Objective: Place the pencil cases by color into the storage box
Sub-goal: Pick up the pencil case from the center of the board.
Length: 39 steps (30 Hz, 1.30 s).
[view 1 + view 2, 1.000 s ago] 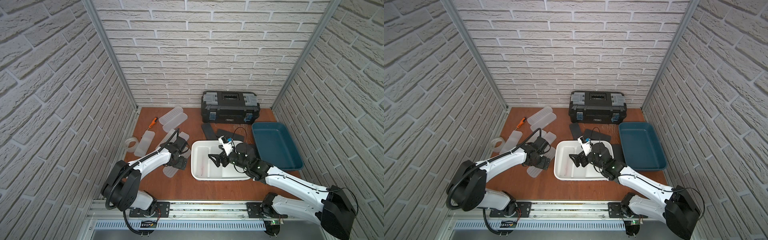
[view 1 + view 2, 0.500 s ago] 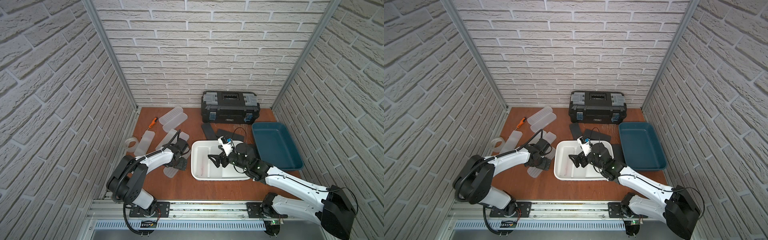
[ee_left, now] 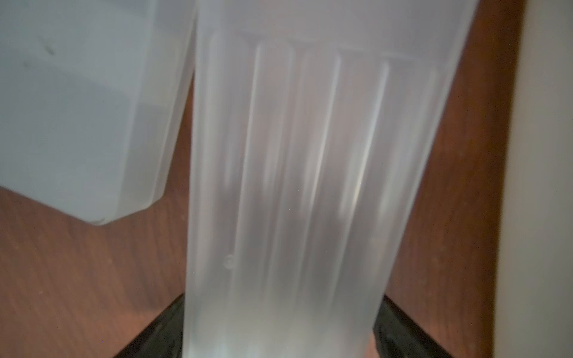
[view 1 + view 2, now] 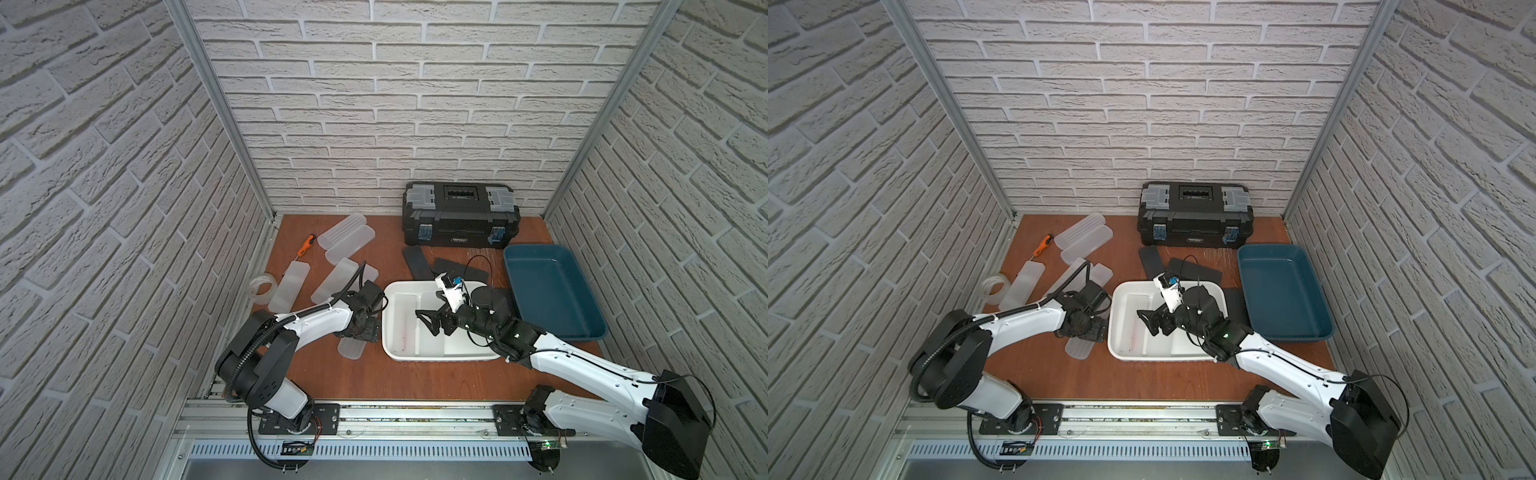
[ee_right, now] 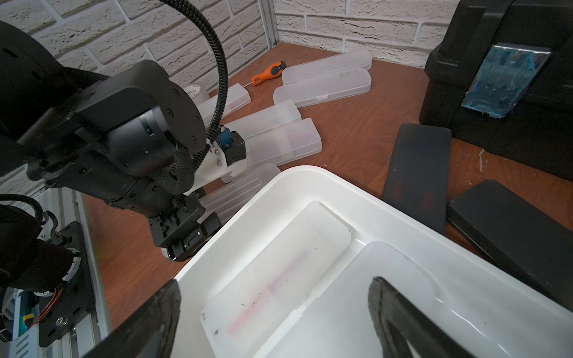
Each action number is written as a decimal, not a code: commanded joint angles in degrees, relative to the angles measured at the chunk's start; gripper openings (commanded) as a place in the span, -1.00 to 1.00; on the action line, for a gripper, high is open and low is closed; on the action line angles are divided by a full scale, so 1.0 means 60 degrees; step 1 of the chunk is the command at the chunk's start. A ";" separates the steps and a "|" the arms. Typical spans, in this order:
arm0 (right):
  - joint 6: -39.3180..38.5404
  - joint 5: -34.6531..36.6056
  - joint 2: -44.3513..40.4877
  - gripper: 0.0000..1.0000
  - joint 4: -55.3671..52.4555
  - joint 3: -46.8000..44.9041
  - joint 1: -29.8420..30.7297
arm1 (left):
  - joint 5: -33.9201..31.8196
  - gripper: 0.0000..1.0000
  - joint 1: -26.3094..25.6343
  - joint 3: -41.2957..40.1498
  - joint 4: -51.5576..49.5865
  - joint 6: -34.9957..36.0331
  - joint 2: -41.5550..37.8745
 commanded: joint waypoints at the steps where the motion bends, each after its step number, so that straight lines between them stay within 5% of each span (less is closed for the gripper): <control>1: -0.0118 0.0095 0.0026 0.89 0.0317 0.0219 0.0101 | -0.0333 0.77 -0.0253 0.0046 -0.0003 -0.0225 0.0409; 21: -0.0489 0.0670 0.0517 0.89 -0.0036 0.0439 0.0178 | -0.0262 0.61 -0.0325 -0.0594 0.0948 -0.0713 0.0347; 26: -0.0748 0.0731 0.0681 0.88 0.0041 0.0483 0.0222 | -0.0355 0.13 -0.0402 -0.0794 0.1287 -0.0656 -0.0040; 39: -0.0877 0.1117 0.0701 0.88 0.0026 0.0439 0.0237 | -0.0369 0.04 -0.0438 -0.0515 -0.0780 -0.0781 -0.2369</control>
